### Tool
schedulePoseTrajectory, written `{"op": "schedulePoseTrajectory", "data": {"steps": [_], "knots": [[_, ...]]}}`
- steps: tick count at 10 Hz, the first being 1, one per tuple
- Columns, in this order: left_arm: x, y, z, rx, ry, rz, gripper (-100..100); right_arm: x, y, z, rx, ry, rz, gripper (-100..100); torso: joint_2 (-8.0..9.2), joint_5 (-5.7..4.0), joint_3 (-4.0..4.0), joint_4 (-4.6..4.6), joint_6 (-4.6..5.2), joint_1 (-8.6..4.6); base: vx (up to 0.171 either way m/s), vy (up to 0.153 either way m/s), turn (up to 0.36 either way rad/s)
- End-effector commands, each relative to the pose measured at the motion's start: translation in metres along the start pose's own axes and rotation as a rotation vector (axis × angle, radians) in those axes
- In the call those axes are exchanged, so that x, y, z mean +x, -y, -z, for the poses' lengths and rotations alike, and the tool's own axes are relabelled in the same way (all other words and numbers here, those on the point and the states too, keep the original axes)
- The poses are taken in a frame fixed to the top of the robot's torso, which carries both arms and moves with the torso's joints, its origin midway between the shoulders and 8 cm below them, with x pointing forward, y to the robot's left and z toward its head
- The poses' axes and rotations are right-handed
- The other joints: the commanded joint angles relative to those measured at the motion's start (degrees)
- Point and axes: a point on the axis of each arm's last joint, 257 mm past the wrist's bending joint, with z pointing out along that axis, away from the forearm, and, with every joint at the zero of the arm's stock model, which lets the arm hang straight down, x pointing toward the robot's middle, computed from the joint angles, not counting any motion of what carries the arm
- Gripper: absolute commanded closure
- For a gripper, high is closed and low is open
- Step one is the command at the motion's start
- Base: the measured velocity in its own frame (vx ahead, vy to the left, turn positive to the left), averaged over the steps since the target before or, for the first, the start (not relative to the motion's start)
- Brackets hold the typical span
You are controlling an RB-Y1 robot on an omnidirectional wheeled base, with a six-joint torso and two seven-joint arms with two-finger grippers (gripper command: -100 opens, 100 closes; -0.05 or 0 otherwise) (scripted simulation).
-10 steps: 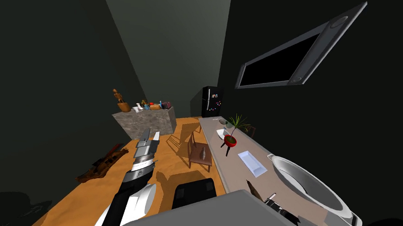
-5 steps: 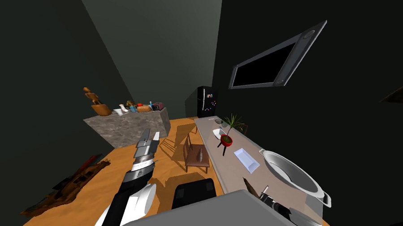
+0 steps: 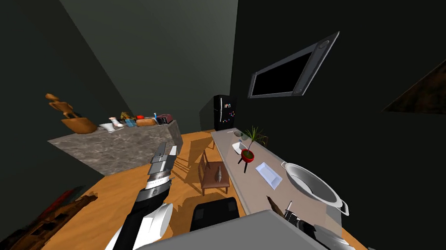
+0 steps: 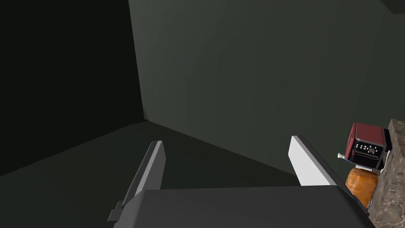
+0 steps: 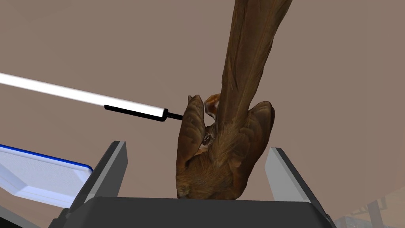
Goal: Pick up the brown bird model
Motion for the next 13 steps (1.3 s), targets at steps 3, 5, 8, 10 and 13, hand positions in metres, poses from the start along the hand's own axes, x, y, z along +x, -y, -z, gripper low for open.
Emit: {"op": "schedulePoseTrajectory", "data": {"steps": [3,5,8,10,13], "knots": [[0.0,0.0,0.0,0.0,0.0,0.0,0,-0.014,-0.012,-0.009,-0.034,0.011,0.051,-100,0.03,-0.01,0.02,0.01,0.0,-0.04,0.065,-0.002,-0.186],[0.0,0.0,0.0,0.0,0.0,0.0,0,-0.01,-0.012,-0.008,-0.035,0.004,0.059,-100,0.01,0.0,0.01,0.0,0.0,-0.01,0.044,0.005,-0.066],[0.0,0.0,0.0,0.0,0.0,0.0,0,-0.01,-0.013,-0.009,-0.038,0.005,0.06,100,0.23,0.02,0.14,0.07,-0.03,-0.06,0.0,0.0,0.0],[0.0,0.0,0.0,0.0,0.0,0.0,0,-0.011,-0.013,-0.009,-0.038,0.005,0.061,100,0.25,0.02,0.15,0.07,-0.01,-0.07,0.0,0.0,0.0],[0.0,0.0,0.0,0.0,0.0,0.0,0,0.002,-0.004,-0.001,-0.012,-0.012,0.036,100,0.41,0.05,0.25,0.13,-0.12,-0.08,-0.061,-0.004,0.244]]}}
